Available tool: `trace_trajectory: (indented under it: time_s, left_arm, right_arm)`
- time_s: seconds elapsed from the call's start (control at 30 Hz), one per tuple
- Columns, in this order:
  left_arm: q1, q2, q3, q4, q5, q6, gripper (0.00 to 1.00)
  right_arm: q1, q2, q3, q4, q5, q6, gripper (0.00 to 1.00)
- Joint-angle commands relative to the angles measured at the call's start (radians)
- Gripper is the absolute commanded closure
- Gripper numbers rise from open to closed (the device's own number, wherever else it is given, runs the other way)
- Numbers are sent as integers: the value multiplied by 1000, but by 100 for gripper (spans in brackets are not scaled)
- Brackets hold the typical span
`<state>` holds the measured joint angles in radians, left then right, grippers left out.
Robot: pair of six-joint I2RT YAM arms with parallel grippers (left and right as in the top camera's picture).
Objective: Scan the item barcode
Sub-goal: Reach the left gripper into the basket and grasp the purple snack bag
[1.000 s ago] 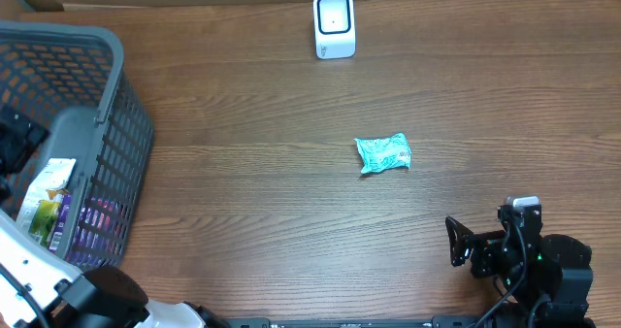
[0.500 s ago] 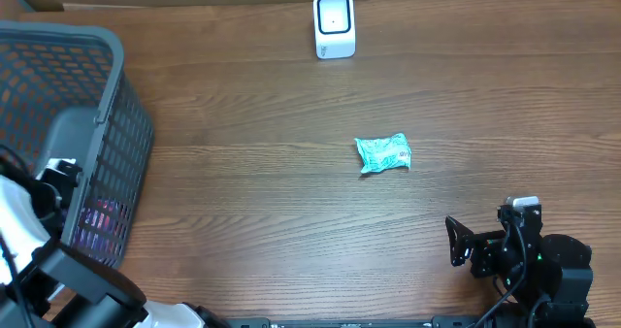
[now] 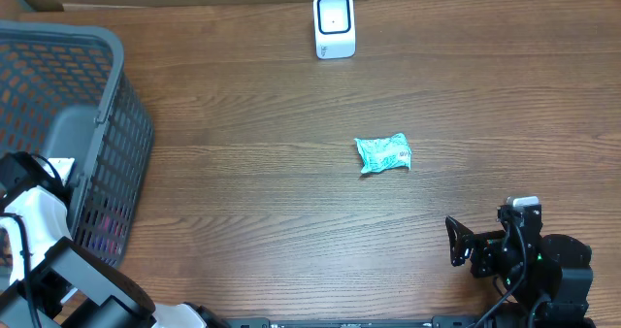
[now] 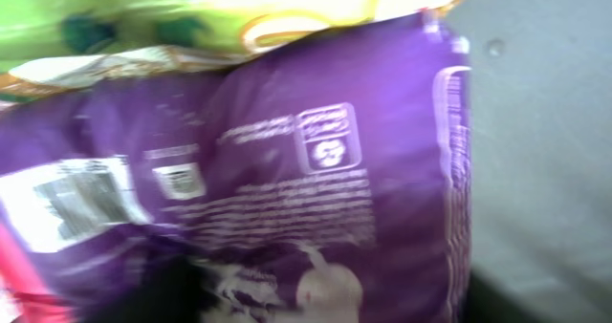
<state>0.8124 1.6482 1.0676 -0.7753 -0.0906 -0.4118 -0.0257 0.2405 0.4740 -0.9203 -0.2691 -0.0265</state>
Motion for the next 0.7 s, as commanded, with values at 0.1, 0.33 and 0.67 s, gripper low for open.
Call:
trace_trajectory:
  time_s: [0.1,0.33,0.67]
  left_arm:
    - [4,38,-4,-12,138,40,96]
    - [4,37,334,-261,222,152,96]
    - [-72,33,1103,-708,363,343,96]
  right_arm:
    - [-2,-2,23,5,6,0,0]
    - [-2,-2,23,5,6,0,0]
    - [-2,-2,23,5,6,0,0]
